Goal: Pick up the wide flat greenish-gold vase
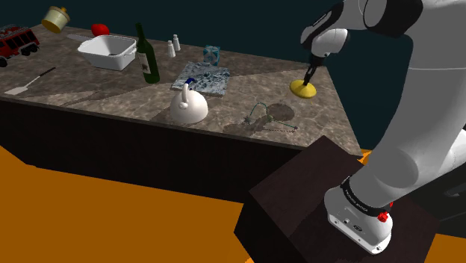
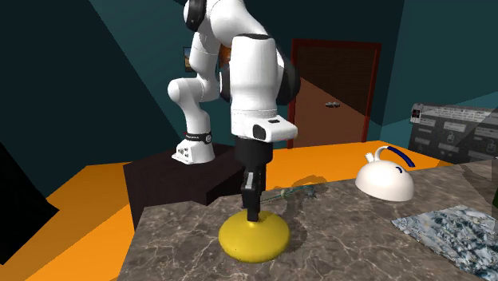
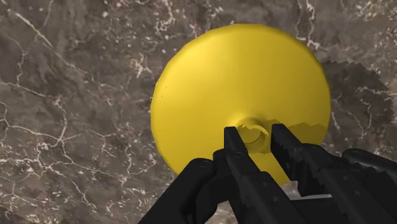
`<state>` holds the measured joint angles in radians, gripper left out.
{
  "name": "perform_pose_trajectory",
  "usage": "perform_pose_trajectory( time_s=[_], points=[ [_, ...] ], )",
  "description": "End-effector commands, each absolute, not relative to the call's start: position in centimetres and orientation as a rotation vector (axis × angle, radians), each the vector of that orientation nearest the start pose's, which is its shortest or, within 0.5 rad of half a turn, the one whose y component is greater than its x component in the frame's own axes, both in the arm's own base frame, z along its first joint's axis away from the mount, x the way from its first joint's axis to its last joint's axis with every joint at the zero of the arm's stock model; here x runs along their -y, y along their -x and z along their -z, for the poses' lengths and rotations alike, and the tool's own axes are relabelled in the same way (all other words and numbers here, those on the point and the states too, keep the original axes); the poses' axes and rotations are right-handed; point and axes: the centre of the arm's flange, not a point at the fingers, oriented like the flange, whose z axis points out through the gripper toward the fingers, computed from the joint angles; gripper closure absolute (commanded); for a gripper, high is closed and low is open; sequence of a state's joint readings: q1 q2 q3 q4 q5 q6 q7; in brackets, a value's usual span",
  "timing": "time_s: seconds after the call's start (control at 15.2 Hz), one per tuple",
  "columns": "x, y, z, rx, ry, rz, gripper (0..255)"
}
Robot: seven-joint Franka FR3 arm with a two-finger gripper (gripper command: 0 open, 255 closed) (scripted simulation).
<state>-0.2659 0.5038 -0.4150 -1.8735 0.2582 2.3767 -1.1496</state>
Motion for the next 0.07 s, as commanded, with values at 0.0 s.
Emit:
perform_pose_trajectory(
  time_s=[0.0],
  points=[
    [38.93,-51.01,-27.08,0.535,3.146,0.037,255]
  ],
)
